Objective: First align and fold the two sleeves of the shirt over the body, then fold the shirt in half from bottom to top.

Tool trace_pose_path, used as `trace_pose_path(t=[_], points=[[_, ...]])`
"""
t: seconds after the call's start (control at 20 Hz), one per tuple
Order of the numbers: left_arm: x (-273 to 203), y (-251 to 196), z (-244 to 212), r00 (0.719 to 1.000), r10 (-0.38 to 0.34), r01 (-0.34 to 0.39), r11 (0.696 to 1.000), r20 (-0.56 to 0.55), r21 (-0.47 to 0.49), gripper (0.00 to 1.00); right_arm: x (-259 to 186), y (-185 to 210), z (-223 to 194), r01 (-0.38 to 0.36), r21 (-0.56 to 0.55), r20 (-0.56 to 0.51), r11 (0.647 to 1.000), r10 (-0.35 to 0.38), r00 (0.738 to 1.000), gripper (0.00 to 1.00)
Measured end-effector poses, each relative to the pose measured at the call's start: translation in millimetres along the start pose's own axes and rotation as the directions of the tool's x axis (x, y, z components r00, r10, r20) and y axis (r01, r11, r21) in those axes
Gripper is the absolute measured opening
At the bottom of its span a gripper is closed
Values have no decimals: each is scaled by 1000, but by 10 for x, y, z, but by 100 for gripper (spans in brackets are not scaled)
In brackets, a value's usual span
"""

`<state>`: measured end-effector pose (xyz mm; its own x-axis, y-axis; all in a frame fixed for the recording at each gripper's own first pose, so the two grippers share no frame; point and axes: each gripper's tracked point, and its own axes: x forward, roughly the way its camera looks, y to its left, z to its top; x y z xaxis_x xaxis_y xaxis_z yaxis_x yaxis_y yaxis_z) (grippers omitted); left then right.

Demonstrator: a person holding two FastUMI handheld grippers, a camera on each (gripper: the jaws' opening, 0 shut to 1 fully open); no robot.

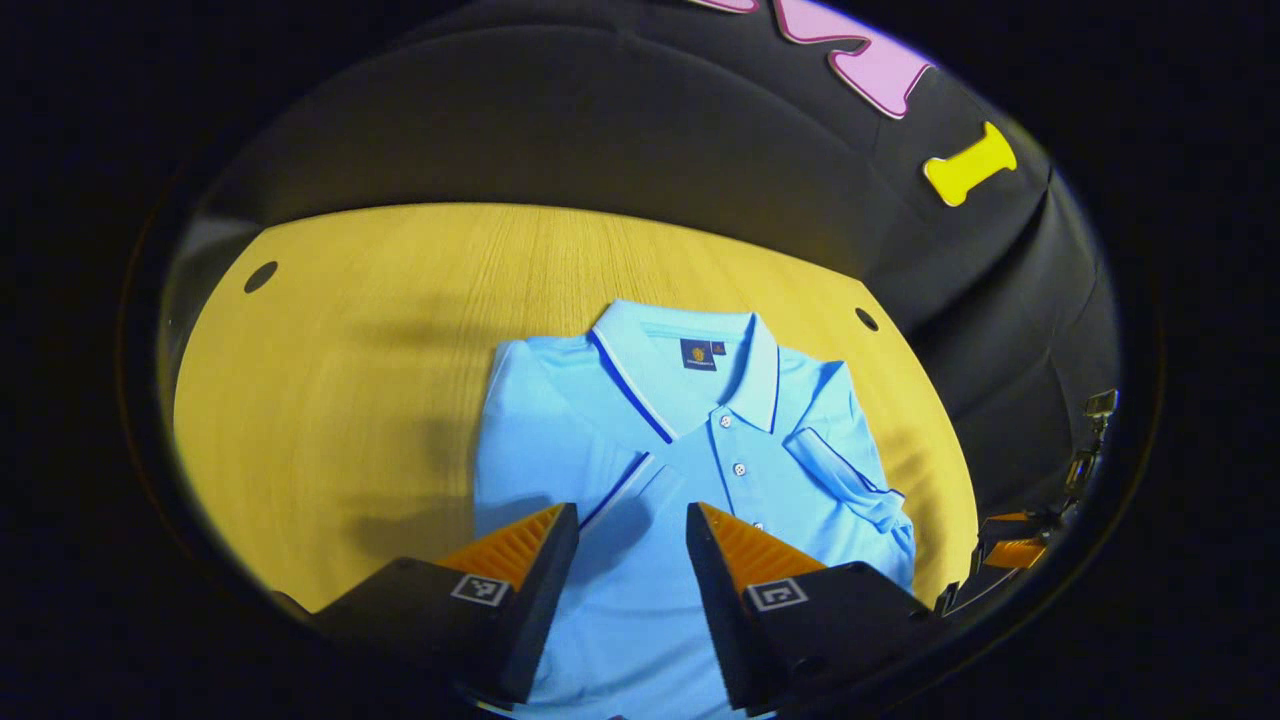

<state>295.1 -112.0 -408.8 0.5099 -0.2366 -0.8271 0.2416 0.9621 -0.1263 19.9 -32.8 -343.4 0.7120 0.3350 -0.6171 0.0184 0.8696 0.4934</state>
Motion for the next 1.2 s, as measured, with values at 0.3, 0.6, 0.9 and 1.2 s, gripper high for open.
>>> trace_pose_path(t=[0.3,0.6,0.9,1.2], points=[[-815,54,-109,998,-18,18,1000,68,-5,84,24,62,-179,-52,19,-27,998,52,998,96],[-1557,336,-1064,998,-35,41,990,47,-132,87,31,197,-699,-175,92,-115,980,185,976,96],[-1898,634,-2063,998,-24,9,973,-65,-232,87,-4,168,-1109,-188,152,-186,970,214,959,96],[-1899,529,-2546,985,-127,75,923,-114,-378,87,11,341,-1384,-217,222,-256,951,272,928,97]])
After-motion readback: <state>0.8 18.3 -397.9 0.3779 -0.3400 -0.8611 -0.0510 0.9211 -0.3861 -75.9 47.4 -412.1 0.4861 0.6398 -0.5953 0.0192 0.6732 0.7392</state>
